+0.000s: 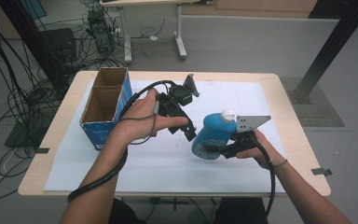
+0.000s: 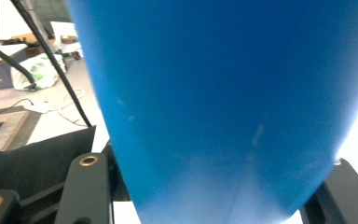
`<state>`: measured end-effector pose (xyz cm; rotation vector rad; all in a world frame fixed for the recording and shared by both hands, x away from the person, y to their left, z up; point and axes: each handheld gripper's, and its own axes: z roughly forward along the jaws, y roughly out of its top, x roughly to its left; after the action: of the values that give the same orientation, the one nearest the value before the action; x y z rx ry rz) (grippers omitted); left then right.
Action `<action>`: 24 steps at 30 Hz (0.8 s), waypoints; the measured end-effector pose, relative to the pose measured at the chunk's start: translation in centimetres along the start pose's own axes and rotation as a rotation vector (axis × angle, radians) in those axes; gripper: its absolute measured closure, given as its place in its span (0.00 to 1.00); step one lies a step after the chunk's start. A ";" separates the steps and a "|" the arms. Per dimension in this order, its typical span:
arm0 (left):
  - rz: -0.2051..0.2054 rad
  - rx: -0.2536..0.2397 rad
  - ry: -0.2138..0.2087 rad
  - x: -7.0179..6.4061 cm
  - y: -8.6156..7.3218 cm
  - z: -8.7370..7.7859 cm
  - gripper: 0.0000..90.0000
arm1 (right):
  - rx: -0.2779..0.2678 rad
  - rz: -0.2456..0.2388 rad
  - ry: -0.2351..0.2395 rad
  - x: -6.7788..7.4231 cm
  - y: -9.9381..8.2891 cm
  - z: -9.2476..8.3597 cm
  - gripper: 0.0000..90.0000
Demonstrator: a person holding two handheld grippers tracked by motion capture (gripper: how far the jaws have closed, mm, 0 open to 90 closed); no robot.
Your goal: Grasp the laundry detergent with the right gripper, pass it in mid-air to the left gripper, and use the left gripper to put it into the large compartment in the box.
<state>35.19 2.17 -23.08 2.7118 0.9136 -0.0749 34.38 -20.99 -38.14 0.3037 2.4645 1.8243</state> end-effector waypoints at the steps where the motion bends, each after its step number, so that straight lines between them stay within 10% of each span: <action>1: 0.015 0.043 0.068 -0.2 0.2 0.1 0.11 | 0.004 -0.002 0.001 0.0 0.0 0.1 0.46; 24: 0.194 0.076 0.056 -1.0 1.6 -3.1 0.11 | 0.066 -0.019 0.114 -0.5 1.2 2.0 0.46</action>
<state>35.17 1.24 -19.58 2.8711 0.6700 0.0063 35.34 -18.90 -37.61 0.1846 2.5970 1.8042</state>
